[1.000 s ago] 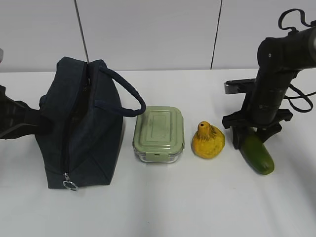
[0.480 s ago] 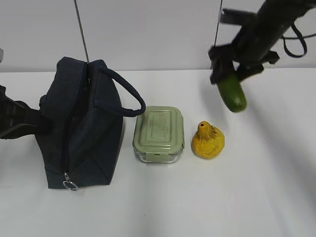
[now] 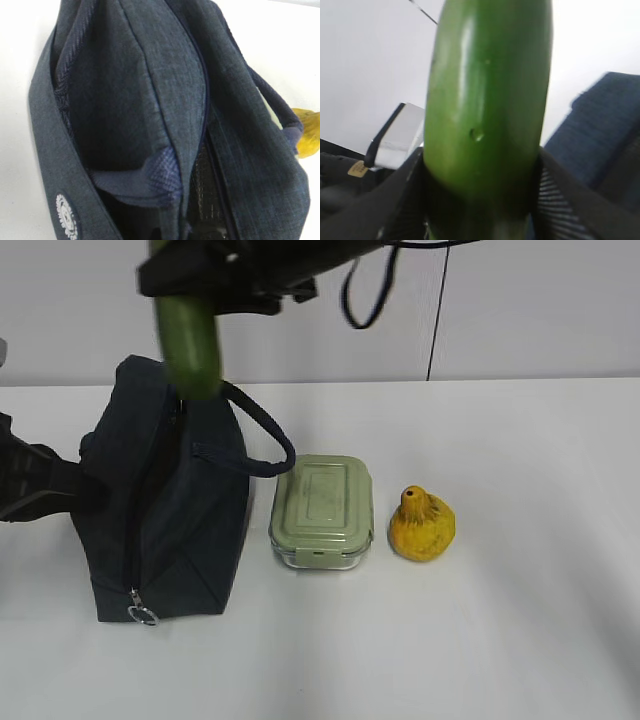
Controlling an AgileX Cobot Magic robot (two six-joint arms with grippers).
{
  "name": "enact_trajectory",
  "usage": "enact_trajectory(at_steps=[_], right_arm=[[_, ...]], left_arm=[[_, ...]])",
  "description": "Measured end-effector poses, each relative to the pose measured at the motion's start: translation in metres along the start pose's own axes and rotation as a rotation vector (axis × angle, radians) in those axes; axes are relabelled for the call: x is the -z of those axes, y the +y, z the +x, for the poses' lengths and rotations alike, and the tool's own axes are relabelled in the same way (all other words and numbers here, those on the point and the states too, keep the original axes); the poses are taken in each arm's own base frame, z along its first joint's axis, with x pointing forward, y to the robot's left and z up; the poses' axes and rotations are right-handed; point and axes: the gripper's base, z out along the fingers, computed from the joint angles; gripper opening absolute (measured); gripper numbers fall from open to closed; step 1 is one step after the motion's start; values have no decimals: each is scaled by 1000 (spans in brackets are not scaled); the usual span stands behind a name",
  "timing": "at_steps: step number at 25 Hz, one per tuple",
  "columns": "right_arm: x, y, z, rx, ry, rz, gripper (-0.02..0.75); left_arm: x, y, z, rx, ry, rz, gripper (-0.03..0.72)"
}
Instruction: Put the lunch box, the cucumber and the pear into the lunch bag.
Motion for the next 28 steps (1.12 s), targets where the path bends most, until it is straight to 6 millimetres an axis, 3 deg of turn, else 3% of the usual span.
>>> enact_trajectory(at_steps=[3,12,17,21,23,28], right_arm=[[-30,6,10,-1,-24,-47,414],[-75,-51,51,-31,112,73,414],[-76,-66,64,-9,218,188,424],[-74,-65,68,-6,273,191,543],[-74,-62,67,-1,294,171,624],[-64,-43,43,56,313,124,643]], left_arm=[[0,0,0,0,0,0,-15],[0,0,0,0,0,0,-15],[0,0,0,-1,0,0,-15],[0,0,0,-1,1,1,-15],[0,0,0,-1,1,1,-15],[0,0,0,-1,1,1,-15]])
